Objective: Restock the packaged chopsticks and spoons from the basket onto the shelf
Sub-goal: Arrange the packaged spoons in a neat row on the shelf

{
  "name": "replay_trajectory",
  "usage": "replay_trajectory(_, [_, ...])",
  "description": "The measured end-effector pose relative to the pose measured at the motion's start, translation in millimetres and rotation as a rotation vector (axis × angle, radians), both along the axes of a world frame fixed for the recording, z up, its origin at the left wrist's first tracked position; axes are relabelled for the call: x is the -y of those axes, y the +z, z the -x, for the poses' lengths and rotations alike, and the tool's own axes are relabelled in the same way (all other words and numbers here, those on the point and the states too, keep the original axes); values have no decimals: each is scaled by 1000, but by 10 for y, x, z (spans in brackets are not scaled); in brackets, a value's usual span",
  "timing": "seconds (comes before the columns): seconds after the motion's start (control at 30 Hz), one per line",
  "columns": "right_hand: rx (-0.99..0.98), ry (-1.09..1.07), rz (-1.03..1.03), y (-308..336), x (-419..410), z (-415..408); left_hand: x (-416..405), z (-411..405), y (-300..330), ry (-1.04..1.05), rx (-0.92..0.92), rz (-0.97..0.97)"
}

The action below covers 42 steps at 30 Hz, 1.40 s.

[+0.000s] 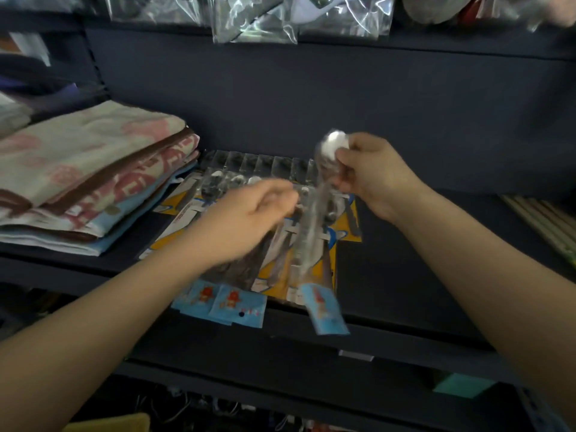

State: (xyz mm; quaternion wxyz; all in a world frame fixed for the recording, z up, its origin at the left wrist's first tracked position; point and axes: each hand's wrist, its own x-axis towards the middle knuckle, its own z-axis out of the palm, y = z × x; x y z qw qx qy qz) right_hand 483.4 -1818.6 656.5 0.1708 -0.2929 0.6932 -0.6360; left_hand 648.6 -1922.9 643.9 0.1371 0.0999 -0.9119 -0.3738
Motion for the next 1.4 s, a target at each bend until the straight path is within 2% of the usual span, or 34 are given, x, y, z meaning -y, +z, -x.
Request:
replay_trajectory(0.07, [-108,81,11,72,155,-172,55,48,26,86,-100,-111])
replay_trajectory(0.17, [-155,178,-102,16,314,-206,150,67,-72,106,-76,-68])
replay_trajectory(0.3, [-636,-21,-605,-205,287,156,379,-29,-198,212,-42,-210])
replay_trajectory(0.4, [-753,21,-767,-345,320,212,550,-85,-237,270,-13,-202])
replay_trajectory(0.7, [-851,22,-744,-477,470,225,501,-107,-335,154,108,-103])
replay_trajectory(0.87, [-983,-26,-541,-233,319,314,496,-68,-252,129,-72,-160])
replay_trajectory(0.93, [-1014,-42,-534,-130,205,380,447,8,-235,125,-108,-174])
replay_trajectory(1.07, [-963,-13,-643,-147,-43,520,231,291,-294,63,46,-8])
replay_trajectory(1.2, [-899,-4,-647,-267,-106,598,172,539,-322,97,200,182])
replay_trajectory(1.27, [-889,18,-630,-304,-83,601,136,559,-292,127,226,310])
replay_trajectory(1.33, [-877,43,-599,-340,-29,589,87,491,-247,150,222,528])
replay_trajectory(1.4, [-847,80,-577,-367,38,570,69,346,-205,119,171,655])
